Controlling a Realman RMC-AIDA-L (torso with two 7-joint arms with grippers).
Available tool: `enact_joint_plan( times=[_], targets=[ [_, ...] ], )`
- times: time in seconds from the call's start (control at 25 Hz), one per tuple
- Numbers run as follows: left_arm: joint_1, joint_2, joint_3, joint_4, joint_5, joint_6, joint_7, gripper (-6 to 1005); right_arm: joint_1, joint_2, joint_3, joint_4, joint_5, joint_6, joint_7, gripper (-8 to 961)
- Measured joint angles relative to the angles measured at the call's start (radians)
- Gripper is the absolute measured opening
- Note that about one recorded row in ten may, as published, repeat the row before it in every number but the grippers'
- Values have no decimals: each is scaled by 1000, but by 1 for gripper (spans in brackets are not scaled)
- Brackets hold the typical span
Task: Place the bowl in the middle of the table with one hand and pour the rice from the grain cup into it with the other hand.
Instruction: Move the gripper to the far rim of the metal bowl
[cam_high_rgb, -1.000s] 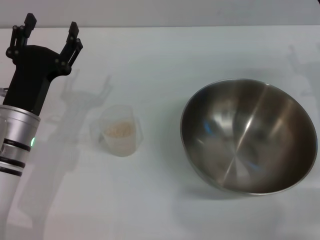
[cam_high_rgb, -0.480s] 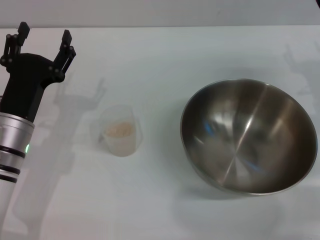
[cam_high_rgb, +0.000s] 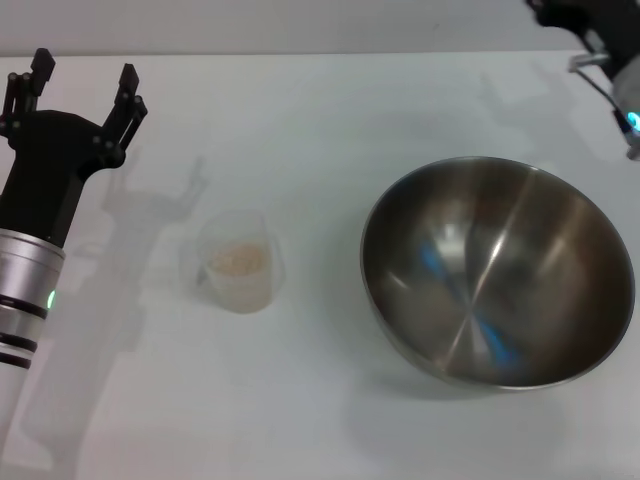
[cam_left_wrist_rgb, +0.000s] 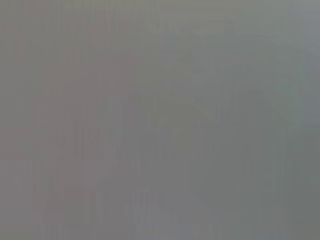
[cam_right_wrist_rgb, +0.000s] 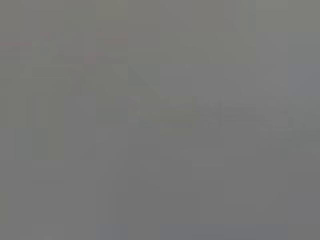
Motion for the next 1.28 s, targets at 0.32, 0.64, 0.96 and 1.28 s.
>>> enact_joint_plan(
  times=[0.32,0.64,0.96,1.28],
  targets=[
    [-9,-1,-21,1,-1,-3,0,860,-101,3,-135,-461,-232,586,219,739],
    [-18,0,-44,8,-1,-5,0,861,-51,-3,-135,-702,194,1027,-128,730],
    [-22,2,-65,14,-1,-3,0,860,56,-3,228,-850,726,1686,-549,722],
    [-25,0,-93,24,-2,-5,0,860,182,-24,454,-759,730,2080,-760,714]
  ],
)
